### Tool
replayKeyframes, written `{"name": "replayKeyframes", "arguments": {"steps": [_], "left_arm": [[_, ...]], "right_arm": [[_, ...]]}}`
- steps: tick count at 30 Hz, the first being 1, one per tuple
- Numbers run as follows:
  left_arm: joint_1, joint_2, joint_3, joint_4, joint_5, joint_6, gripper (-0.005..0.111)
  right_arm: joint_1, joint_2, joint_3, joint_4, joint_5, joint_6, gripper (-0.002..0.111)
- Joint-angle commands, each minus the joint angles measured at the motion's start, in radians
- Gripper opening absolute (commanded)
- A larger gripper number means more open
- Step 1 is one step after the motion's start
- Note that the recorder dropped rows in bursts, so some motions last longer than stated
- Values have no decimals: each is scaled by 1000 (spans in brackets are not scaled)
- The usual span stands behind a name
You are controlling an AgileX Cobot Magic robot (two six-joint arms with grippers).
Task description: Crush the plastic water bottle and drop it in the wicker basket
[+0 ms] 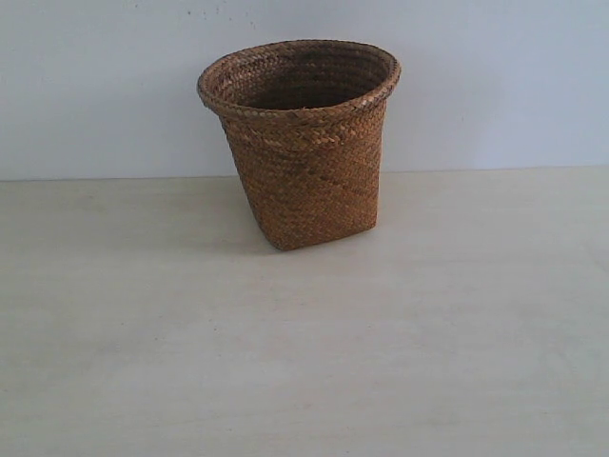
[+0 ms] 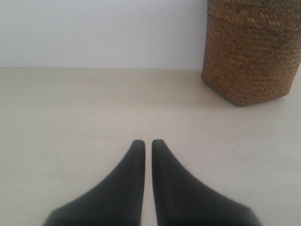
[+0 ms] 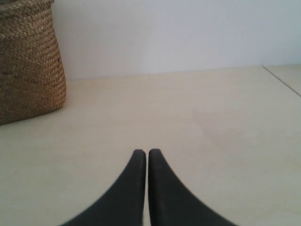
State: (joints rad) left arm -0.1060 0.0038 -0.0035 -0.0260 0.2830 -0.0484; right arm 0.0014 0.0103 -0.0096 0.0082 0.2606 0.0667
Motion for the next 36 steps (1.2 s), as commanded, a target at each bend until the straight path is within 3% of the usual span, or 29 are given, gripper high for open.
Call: {"name": "replayKeyframes", "arguments": {"steps": [1,36], "left_arm": [[3,-4,3,-8,-1,4,4],[3,-4,3,-8,-1,4,4]], "right_arm": [[-3,-10,10,11,45,-2,0],[-3,-10,10,11,60,-67,0]]}}
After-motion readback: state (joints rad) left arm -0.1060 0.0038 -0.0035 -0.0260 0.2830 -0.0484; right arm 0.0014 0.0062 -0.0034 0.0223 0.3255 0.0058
